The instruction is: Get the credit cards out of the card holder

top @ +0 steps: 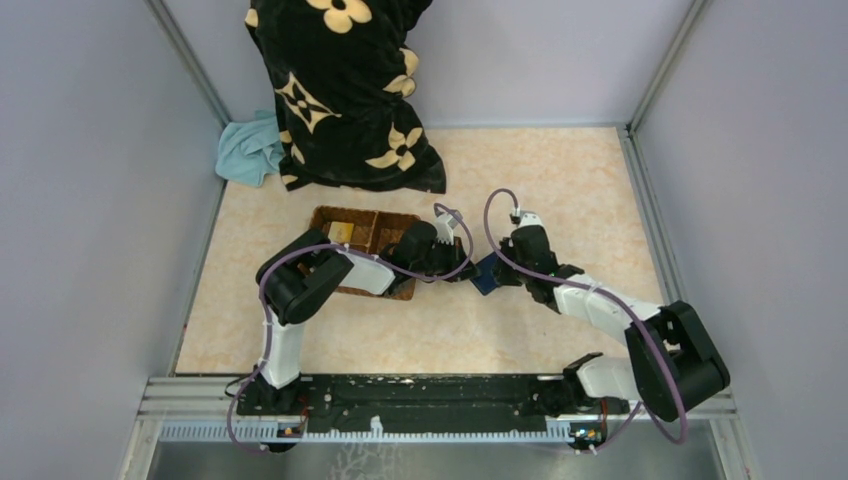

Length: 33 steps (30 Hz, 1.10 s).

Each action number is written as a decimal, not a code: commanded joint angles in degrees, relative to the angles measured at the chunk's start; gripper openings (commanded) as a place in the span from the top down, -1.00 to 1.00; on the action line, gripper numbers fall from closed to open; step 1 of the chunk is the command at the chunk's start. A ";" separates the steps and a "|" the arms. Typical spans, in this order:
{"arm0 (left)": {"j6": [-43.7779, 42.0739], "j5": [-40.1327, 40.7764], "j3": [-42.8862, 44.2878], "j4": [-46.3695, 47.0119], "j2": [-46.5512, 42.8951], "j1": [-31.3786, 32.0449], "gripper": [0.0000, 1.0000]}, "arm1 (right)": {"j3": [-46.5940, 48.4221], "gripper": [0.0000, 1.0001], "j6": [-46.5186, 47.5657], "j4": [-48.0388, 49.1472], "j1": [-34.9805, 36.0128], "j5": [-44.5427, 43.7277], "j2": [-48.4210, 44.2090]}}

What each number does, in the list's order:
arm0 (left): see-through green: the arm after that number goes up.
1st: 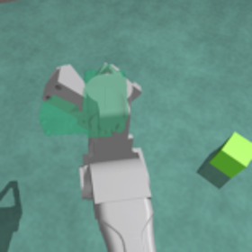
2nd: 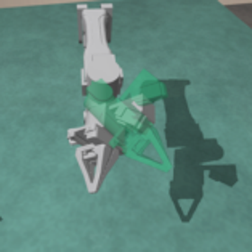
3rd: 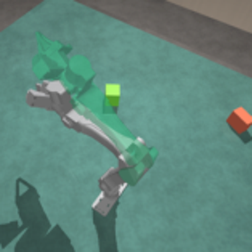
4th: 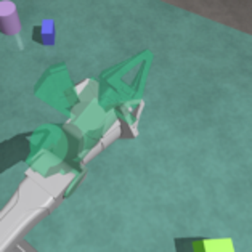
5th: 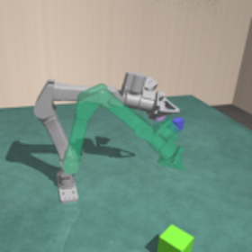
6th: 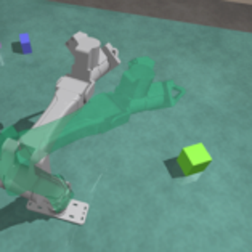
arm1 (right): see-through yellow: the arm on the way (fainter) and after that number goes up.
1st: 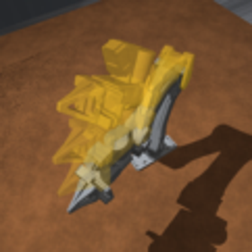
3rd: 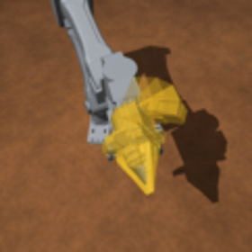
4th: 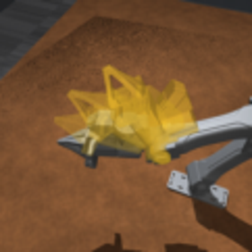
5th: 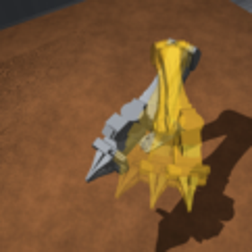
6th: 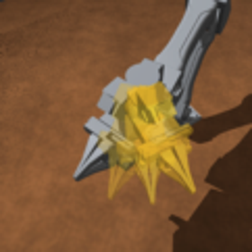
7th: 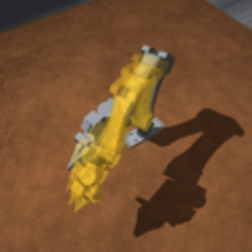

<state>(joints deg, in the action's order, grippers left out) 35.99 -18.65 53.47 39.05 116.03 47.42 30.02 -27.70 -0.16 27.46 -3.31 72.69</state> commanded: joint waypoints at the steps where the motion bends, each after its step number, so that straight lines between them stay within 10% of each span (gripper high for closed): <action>1: -1.36 1.37 -1.42 -2.79 0.24 -0.22 0.97 | -1.42 1.00 -2.85 4.43 -1.69 9.31 -3.77; 6: -1.34 1.40 -1.62 -2.79 0.09 -0.22 0.97 | -0.80 1.00 1.20 3.89 -1.99 9.02 -4.49; 11: -1.52 1.34 -1.38 -2.90 0.23 -0.27 0.96 | 2.83 0.08 7.68 -3.31 -0.12 -1.63 -2.47; 27: -1.86 1.51 -1.96 -3.45 0.09 -0.31 0.95 | 7.13 0.08 9.90 -5.02 8.09 -13.69 7.49; 33: -1.93 1.76 -2.08 -3.65 0.00 -0.40 0.95 | 7.42 0.53 8.59 -5.80 8.13 -13.92 9.50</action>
<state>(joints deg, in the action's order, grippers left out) 35.94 -18.39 53.06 39.46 115.94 47.37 36.14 -18.06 -5.37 34.87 -16.51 80.01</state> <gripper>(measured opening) 0.025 0.325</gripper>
